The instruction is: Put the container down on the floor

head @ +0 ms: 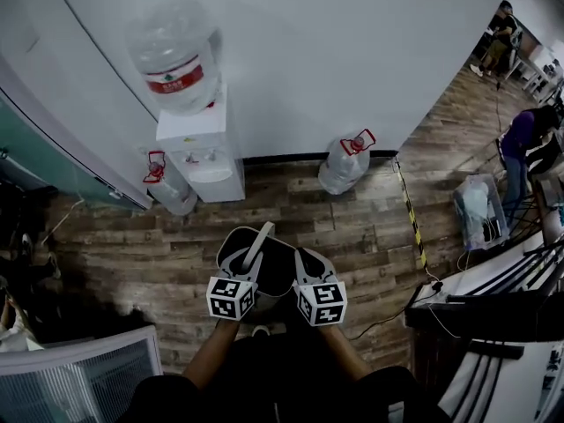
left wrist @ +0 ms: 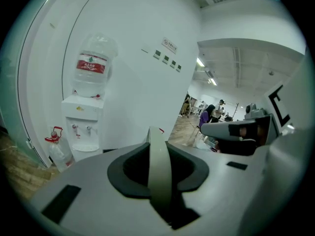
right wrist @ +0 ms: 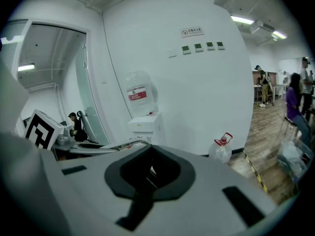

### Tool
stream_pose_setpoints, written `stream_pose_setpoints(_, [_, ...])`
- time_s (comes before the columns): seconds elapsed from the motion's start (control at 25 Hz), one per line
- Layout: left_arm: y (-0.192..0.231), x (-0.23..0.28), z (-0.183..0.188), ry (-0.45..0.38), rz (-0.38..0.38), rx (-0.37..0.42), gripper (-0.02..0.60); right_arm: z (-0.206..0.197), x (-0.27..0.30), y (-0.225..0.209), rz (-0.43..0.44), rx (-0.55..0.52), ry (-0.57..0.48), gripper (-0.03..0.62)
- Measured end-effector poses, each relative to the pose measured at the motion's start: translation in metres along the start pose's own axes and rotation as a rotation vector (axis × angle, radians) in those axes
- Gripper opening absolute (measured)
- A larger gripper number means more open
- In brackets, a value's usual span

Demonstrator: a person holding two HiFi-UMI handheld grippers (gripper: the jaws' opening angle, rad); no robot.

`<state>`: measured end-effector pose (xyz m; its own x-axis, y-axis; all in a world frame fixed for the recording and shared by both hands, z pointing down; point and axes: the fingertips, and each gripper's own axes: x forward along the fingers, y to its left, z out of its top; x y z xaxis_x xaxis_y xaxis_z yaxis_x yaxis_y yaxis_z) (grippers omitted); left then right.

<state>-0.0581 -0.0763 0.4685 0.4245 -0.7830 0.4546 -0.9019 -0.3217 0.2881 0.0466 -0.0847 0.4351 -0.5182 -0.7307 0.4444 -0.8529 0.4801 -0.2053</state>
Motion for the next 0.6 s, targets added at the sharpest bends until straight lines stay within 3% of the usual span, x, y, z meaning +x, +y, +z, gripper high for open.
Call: stream_pose_setpoints(0.6, [0.015, 0.079, 0.046, 0.003, 0.051, -0.031, 0.085, 0.044, 0.062, -0.06, 0.079, -0.034, 0.022, 0.011])
